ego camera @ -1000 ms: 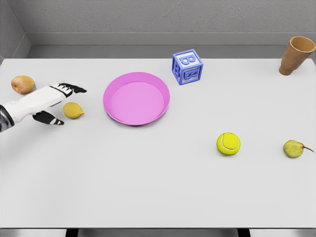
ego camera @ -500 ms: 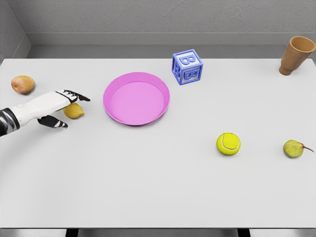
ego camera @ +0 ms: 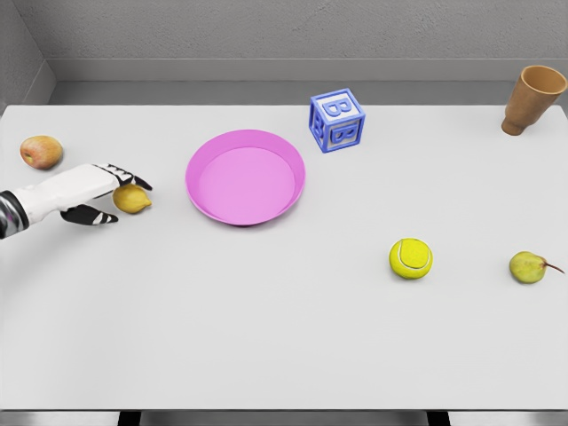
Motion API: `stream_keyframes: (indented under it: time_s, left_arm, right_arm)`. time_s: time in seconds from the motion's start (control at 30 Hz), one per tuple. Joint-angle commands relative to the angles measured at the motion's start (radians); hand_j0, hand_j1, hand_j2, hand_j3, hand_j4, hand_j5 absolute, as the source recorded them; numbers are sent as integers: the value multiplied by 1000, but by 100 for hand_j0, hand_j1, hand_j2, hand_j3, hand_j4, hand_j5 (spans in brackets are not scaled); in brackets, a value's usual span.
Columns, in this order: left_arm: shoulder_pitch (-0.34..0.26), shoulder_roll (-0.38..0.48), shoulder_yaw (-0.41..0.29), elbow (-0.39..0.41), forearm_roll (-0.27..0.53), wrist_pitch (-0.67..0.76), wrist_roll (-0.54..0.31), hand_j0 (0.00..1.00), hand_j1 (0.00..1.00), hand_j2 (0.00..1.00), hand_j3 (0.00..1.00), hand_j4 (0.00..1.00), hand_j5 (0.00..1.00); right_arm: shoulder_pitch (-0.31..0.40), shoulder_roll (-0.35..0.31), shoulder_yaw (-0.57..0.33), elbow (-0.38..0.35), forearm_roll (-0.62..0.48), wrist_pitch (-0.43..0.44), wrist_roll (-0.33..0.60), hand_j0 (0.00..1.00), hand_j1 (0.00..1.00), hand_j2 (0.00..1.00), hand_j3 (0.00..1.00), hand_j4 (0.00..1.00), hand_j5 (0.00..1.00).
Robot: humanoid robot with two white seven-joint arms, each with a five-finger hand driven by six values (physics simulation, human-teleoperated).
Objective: Put the lemon on the plate with left arm
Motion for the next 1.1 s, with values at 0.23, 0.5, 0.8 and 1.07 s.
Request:
stream_keyframes:
  time_s: [0.23, 0.5, 0.8, 1.07]
  left_arm:
    - [-5, -6, -18, 1, 8, 2, -3, 74, 74, 74, 74, 74, 74]
    - [-5, -5, -18, 1, 5, 2, -5, 53, 53, 53, 53, 53, 53]
    - [-3, -6, -18, 1, 8, 2, -5, 46, 46, 46, 46, 46, 46]
    - [-6, -5, 1, -12, 44, 2, -3, 46, 46, 46, 46, 46, 46]
  right_arm:
    - [0, 0, 0, 0, -2, 0, 0, 100, 100, 100, 100, 100, 100]
    - [0, 0, 0, 0, -2, 0, 0, 100, 100, 100, 100, 100, 100]
    - [0, 0, 0, 0, 0, 0, 0, 100, 100, 100, 100, 100, 100]
    - [0, 0, 0, 0, 0, 0, 0, 100, 100, 100, 100, 100, 100]
